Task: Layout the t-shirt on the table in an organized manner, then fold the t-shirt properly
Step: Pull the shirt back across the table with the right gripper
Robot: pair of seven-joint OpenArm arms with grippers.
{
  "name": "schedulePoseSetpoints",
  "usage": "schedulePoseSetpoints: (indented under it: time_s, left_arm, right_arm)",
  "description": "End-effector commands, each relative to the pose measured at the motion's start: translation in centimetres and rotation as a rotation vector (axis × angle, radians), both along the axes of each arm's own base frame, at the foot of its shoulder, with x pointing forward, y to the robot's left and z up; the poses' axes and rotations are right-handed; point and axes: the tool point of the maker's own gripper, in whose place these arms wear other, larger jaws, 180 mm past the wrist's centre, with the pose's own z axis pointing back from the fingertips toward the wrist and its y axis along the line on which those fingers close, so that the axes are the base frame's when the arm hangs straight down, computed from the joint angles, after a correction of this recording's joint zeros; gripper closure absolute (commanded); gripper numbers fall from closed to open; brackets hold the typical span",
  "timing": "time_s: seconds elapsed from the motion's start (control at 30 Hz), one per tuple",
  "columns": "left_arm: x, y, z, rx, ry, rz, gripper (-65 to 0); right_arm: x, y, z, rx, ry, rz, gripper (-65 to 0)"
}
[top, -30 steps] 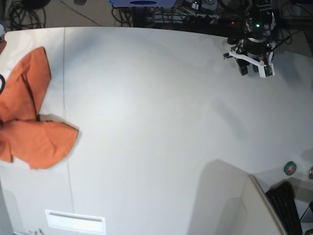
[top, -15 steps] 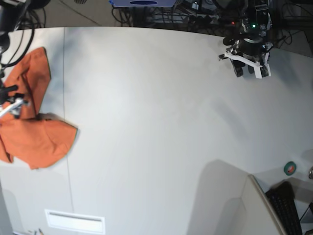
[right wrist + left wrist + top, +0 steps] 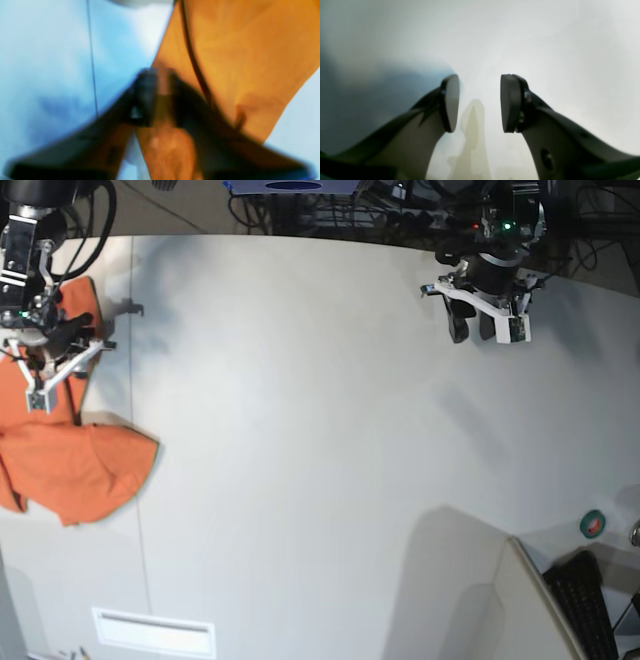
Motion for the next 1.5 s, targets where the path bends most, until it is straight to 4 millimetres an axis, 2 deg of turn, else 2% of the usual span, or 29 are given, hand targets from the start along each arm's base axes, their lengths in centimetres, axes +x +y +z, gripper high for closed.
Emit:
schedulePoseSetpoints:
  time_s: [0.0,0.07,0.17,0.23,0.43,0.47,0.57,0.63,0.83,1.0,1.03,1.13,1.2,1.23,1.3,1.4,1.47]
  left_arm:
    - [0.5,-0.2,0.8,0.005,-0.034,-0.010,-25.7]
    - [0.6,-0.8,0.7,-0.003,-0.032,-0.024,-25.8]
    - [0.7,-1.7,0.6,-0.011,-0.030,-0.050,-25.8]
    - [0.7,-1.9,0.6,-0.014,-0.029,-0.055,-25.8]
    - [0.7,-1.5,0.5,-0.011,-0.028,-0.044,-25.8]
    - [0.7,-1.5,0.5,-0.008,-0.027,-0.046,-25.8]
    - [0.7,-1.4,0.5,-0.006,-0.027,-0.045,-25.8]
    - [0.8,-0.8,0.7,0.008,-0.030,-0.047,-25.8]
    - [0.8,0.3,0.8,0.029,-0.029,-0.047,-25.8]
    - [0.9,0.5,0.9,0.037,-0.028,-0.057,-26.5]
    - [0.9,0.2,0.9,0.033,-0.027,-0.064,-28.6]
    - [0.8,-0.4,0.8,0.022,-0.028,-0.067,-40.0]
    - [0.9,-2.0,0.6,0.001,-0.025,-0.104,-47.1]
    - [0.8,-2.9,0.6,-0.010,-0.023,-0.128,-48.9]
    - [0.8,-5.3,0.5,-0.040,-0.023,-0.183,-51.3]
    - [0.9,-7.8,1.0,-0.073,-0.036,-0.237,-51.2]
    - [0.6,-9.0,1.1,-0.092,-0.036,-0.257,-51.2]
  right_arm:
    - [0.6,-0.4,0.5,-0.004,-0.023,-0.007,-30.6]
    - [0.2,-0.4,-0.2,0.004,-0.002,-0.013,-40.2]
    - [-0.5,-0.4,-1.3,0.016,0.032,-0.023,-39.5]
    - [-0.8,-0.3,-1.9,0.025,0.048,-0.029,-33.5]
    - [-1.2,1.4,-2.8,0.066,0.065,-0.027,-5.6]
    - [-1.0,2.3,-2.8,0.075,0.062,-0.014,0.0]
    - [-0.5,5.0,-2.6,0.090,0.052,0.057,0.0]
    - [0.2,8.5,-2.2,0.120,0.035,0.127,0.0]
    - [1.4,17.1,-0.7,0.181,0.050,0.327,0.0]
    - [2.9,23.2,2.2,0.189,0.023,0.511,0.0]
    - [3.3,24.0,3.2,0.183,0.004,0.541,-1.4]
    - [4.1,24.8,6.4,0.167,-0.061,0.578,-20.0]
    - [4.2,24.7,8.0,0.153,-0.080,0.586,-31.8]
    - [3.9,24.5,8.3,0.145,-0.076,0.589,-35.3]
    - [3.6,23.8,8.9,0.125,-0.080,0.592,-36.9]
    - [3.0,22.3,9.4,0.106,-0.092,0.567,-36.9]
    - [2.7,20.1,9.5,0.095,-0.093,0.503,-36.9]
